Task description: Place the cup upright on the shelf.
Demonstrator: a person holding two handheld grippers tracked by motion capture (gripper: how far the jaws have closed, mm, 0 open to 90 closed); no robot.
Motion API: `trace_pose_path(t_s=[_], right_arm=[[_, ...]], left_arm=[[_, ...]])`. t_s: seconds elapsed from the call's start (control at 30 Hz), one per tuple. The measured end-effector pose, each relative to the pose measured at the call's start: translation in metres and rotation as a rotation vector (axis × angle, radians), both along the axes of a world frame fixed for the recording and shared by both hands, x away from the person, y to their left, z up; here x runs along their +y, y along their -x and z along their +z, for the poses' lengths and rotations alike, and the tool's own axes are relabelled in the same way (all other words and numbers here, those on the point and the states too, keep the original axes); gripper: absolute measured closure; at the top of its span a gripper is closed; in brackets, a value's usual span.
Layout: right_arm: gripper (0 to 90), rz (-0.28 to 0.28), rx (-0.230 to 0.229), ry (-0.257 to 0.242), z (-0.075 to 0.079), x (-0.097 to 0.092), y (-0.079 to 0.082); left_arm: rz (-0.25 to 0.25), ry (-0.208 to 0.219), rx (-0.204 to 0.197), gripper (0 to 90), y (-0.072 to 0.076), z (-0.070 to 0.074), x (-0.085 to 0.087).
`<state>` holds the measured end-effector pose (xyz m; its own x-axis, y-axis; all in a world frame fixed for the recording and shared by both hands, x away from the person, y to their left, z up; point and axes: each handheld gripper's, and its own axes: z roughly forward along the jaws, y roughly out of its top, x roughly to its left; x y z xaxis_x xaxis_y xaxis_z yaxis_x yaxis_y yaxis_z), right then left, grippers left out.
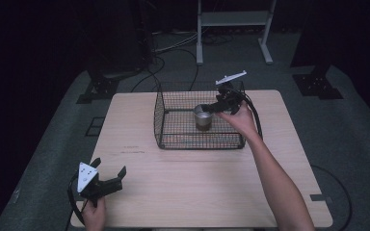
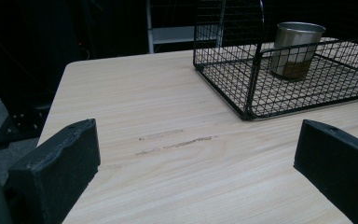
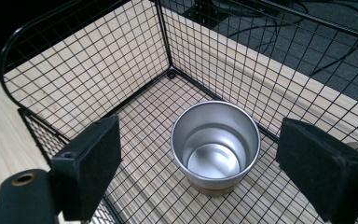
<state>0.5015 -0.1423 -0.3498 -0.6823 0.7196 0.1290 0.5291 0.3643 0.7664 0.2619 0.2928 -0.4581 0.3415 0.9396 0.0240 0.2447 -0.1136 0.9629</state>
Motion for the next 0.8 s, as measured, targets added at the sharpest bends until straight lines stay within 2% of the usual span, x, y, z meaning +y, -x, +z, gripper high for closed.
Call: trace_pose_path(t_s=[0.3, 0.4, 0.47, 0.8], right_arm=[[13.1, 0.021, -0.014, -0.008, 0.006, -0.006, 0.015], [13.1, 0.033, 0.006, -0.030, 0.007, -0.010, 0.019], [13.1, 0.038, 0.011, -0.028, 0.008, -0.011, 0.021], [13.1, 0.055, 0.001, -0.042, 0.008, -0.020, 0.037]], left_arm=[[-0.010, -0.005, 0.000, 0.0, 0.000, 0.000, -0.003], [-0.010, -0.006, 0.002, 0.0, 0.000, -0.001, -0.004], [-0.009, -0.005, 0.002, 0.0, -0.001, -0.001, -0.005], [-0.019, -0.014, 0.009, 0.0, 0.000, -0.001, -0.008]])
